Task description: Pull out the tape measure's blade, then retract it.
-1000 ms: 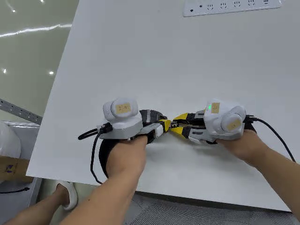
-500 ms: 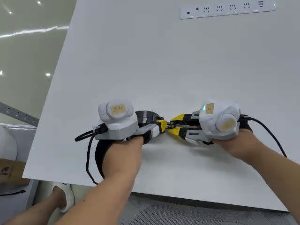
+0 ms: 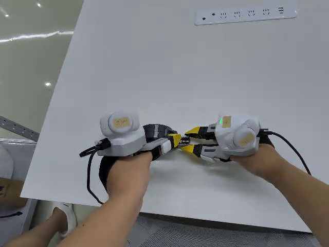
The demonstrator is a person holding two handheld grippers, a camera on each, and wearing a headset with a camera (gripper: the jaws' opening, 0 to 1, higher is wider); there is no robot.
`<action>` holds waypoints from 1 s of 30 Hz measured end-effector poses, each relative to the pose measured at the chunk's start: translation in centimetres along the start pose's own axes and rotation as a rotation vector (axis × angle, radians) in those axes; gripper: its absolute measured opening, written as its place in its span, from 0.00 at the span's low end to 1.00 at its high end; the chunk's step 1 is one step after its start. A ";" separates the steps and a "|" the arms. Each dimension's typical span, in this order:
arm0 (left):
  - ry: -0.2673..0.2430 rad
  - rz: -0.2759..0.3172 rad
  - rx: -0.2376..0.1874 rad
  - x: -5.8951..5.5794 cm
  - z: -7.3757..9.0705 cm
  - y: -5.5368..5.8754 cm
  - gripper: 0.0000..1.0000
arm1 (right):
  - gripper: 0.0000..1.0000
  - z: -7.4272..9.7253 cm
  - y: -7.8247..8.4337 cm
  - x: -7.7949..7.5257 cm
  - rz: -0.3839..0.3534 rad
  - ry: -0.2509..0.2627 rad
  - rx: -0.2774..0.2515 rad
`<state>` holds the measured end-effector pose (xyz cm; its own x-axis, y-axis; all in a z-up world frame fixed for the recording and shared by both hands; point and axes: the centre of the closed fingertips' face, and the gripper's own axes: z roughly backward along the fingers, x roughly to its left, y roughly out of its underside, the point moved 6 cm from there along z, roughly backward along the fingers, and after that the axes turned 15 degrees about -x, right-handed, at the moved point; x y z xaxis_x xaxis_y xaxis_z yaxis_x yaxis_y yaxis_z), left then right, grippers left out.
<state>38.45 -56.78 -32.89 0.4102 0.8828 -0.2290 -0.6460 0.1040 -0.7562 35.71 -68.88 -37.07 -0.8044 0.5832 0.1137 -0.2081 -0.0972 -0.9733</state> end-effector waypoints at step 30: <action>0.135 -0.069 -0.071 -0.3 2.4 -0.4 0.67 | 0.31 3.4 -3.8 1.0 0.025 0.097 0.008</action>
<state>37.02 -56.03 -31.08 0.5378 0.8046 -0.2516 -0.5684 0.1257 -0.8131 33.78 -70.63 -32.53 -0.7516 0.6559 0.0696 -0.1934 -0.1184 -0.9739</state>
